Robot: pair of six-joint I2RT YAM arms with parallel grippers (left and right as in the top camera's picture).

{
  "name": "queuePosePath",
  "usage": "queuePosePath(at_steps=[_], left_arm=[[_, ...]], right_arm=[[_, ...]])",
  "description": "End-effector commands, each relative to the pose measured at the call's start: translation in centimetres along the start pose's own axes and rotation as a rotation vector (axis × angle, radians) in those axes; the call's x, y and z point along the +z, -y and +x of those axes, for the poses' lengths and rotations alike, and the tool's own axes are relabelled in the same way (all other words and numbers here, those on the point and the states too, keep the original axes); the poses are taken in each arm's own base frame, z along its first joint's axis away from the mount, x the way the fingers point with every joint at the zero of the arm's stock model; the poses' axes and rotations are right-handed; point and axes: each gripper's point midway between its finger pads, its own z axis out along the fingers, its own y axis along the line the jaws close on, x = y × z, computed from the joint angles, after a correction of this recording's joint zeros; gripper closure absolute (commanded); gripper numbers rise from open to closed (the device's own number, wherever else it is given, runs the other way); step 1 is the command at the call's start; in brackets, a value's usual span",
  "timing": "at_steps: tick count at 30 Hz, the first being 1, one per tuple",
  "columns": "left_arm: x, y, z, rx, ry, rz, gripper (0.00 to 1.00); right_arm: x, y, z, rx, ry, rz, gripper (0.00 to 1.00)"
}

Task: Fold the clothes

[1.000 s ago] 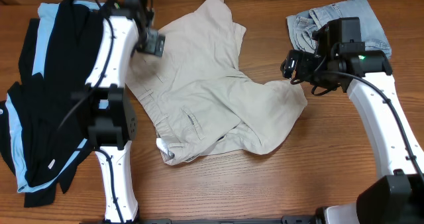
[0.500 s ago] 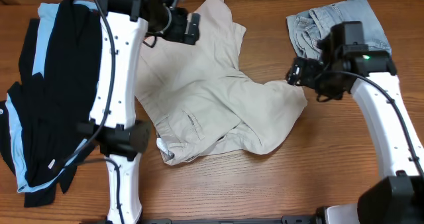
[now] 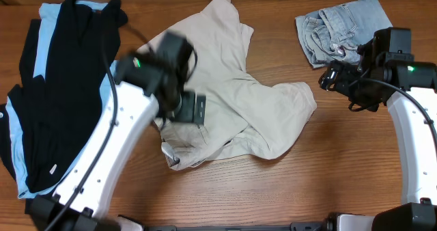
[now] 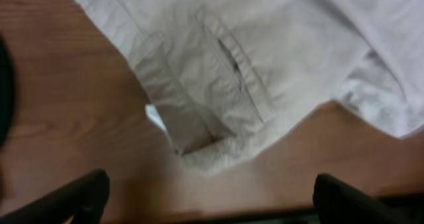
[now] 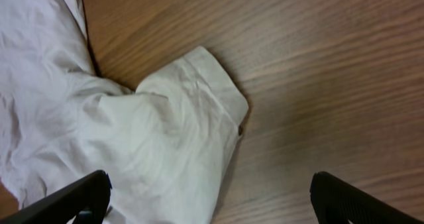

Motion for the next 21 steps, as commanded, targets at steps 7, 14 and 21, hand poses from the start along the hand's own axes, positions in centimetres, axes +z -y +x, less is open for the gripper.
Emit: queuePosePath(at_steps=[7, 14, 21], left_arm=[[6.8, 0.0, 7.1, -0.114, -0.026, 0.084, 0.0], [11.7, -0.9, 8.4, -0.203, -0.101, 0.038, 0.0], [12.9, -1.2, 5.6, -0.206, -0.003, 0.011, 0.18]], right_arm=[[-0.5, -0.1, -0.8, -0.027, 0.041, -0.001, 0.0], [-0.4, -0.2, -1.0, -0.029, 0.048, -0.007, 0.0], [0.1, -0.1, -1.2, -0.028, 0.043, -0.004, 0.03]])
